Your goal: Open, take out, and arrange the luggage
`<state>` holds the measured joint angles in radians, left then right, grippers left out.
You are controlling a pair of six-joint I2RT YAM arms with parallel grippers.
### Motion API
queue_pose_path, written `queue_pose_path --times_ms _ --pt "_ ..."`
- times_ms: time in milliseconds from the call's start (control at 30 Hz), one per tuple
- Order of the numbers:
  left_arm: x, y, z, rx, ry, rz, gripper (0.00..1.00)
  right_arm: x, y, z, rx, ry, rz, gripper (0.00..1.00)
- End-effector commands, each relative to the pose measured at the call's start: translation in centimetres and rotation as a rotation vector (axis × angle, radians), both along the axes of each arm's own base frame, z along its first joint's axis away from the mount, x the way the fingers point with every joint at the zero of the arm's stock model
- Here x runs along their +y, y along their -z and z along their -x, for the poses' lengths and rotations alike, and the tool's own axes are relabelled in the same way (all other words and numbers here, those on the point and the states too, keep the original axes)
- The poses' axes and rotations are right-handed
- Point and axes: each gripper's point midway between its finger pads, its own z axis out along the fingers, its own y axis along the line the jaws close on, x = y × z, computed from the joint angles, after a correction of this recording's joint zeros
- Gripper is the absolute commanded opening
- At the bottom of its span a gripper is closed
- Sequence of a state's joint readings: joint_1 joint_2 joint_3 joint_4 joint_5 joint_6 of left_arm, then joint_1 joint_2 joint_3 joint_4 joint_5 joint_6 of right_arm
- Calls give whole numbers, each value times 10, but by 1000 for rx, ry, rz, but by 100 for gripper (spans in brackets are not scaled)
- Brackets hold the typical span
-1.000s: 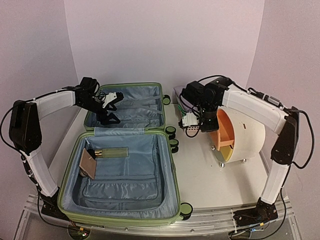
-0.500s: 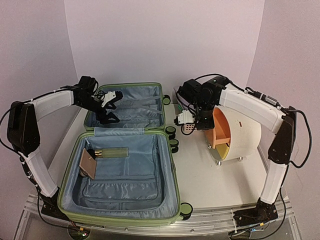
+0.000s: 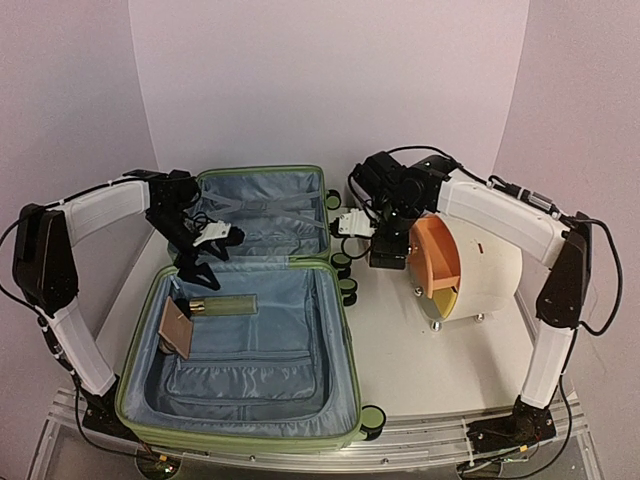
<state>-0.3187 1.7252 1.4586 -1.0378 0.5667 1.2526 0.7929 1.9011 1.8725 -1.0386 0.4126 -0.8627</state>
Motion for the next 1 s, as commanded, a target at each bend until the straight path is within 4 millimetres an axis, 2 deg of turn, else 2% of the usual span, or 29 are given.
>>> queue_pose_path --times_ms 0,100,167,233,333,367,433,533,567,667,700,833,900,967 --pt "44 -4 70 18 267 -194 86 32 -73 -2 -106 -21 -291 98" --pt "60 3 93 4 339 -279 87 60 -114 1 -143 -68 -524 98" --pt "61 3 93 -16 327 -289 87 74 -135 7 -144 -91 -661 98" --pt "55 1 80 -40 241 -271 87 96 -163 19 -97 -121 -878 98" --pt "38 9 48 -49 15 -239 84 118 -179 35 19 -157 -1053 98" --pt "35 13 47 -31 -14 -239 83 120 -178 35 35 -150 -1073 98" --pt "28 35 43 6 -91 -250 81 127 -177 37 70 -142 -1130 98" --pt "26 58 21 -44 -193 -264 80 131 -177 42 65 -163 -1158 98" --pt "25 65 5 -84 -243 -260 80 131 -174 44 66 -166 -1167 98" --pt "28 75 -11 -127 -288 -284 80 132 -173 47 80 -171 -1182 98" --pt "29 85 -19 -147 -295 -303 79 133 -172 51 98 -179 -1191 98" --pt "32 109 -10 -101 -259 -341 66 133 -165 55 102 -175 -1188 98" --pt "32 122 -1 -89 -223 -360 60 131 -165 55 92 -169 -1193 98" --pt "30 135 17 -51 -154 -385 54 130 -164 55 90 -168 -1202 98"
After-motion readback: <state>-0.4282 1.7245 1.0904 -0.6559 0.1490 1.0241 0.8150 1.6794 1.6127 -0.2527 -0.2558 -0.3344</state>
